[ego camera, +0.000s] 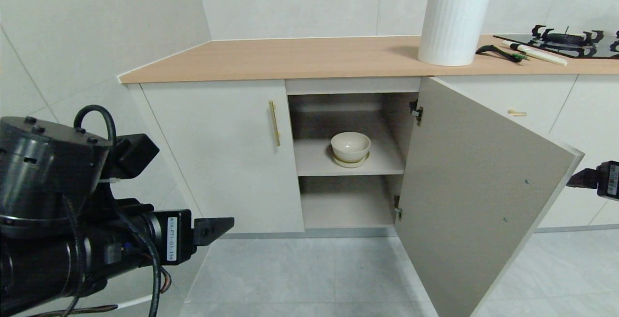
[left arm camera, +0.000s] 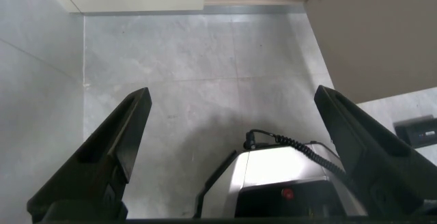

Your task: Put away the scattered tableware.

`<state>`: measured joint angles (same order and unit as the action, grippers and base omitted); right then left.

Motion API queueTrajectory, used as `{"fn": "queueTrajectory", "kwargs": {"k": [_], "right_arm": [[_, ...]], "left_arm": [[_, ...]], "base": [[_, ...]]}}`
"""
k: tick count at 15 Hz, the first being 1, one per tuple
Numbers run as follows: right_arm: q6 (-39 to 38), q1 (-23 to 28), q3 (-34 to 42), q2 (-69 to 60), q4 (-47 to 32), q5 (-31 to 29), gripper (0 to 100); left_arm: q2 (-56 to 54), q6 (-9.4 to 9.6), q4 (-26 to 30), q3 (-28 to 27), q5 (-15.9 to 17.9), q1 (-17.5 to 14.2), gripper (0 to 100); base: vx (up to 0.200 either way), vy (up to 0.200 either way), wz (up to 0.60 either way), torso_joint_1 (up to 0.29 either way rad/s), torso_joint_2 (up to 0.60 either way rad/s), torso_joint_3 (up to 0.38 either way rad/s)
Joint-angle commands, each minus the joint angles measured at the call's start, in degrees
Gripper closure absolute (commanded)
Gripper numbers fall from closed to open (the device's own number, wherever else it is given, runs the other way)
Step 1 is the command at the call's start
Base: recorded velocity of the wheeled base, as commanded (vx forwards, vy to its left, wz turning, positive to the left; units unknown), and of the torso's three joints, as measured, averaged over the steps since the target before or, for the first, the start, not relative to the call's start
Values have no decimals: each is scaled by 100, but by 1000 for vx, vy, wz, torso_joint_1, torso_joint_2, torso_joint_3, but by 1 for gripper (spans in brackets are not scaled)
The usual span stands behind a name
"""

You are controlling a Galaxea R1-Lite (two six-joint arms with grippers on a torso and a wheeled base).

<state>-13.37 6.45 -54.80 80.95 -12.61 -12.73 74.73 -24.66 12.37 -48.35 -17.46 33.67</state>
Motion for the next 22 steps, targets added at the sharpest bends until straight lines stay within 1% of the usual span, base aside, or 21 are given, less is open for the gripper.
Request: {"fn": "queueTrajectory", "kwargs": {"k": [1, 3, 7, 12, 13, 14, 15, 18, 21, 22], "right_arm": [[-183, -30, 13, 378, 179, 7, 0], [-306, -109, 13, 492, 241, 16, 0], [-605, -478, 48, 536, 241, 25, 0], [-851, -970, 391, 651, 821, -2, 0], [-965, -1207, 496, 659, 979, -11, 0], [-1027, -1322, 531, 659, 1023, -11, 0], [-1194, -1550, 549, 659, 1023, -11, 0], [-1431, -2016, 514, 721, 1067, 7, 0], [-1422, -2464, 461, 1037, 1498, 7, 0], [-1405, -2702, 347, 1195, 1612, 16, 0]], "left_arm": [[-11, -4, 2, -8, -3, -1, 0], [-11, -4, 2, -8, -3, -1, 0], [-20, -4, -7, -8, -3, -1, 0], [-20, -4, -7, -17, -3, -1, 0], [-11, -4, -7, -17, -3, -1, 0], [-11, -4, -7, -17, -3, -1, 0], [-11, -4, 2, -17, -3, -1, 0], [-20, -4, -7, -17, -3, -1, 0], [-37, -12, -7, -43, -3, -1, 0], [-37, -39, -7, -52, -3, -45, 0]], "base": [[0, 0, 0, 0, 0, 0], [0, 0, 0, 0, 0, 0], [0, 0, 0, 0, 0, 0], [0, 0, 0, 0, 0, 0], [0, 0, 0, 0, 0, 0], [0, 0, 0, 0, 0, 0], [0, 0, 0, 0, 0, 0], [0, 0, 0, 0, 0, 0], [0, 0, 0, 0, 0, 0], [0, 0, 0, 0, 0, 0]]}}
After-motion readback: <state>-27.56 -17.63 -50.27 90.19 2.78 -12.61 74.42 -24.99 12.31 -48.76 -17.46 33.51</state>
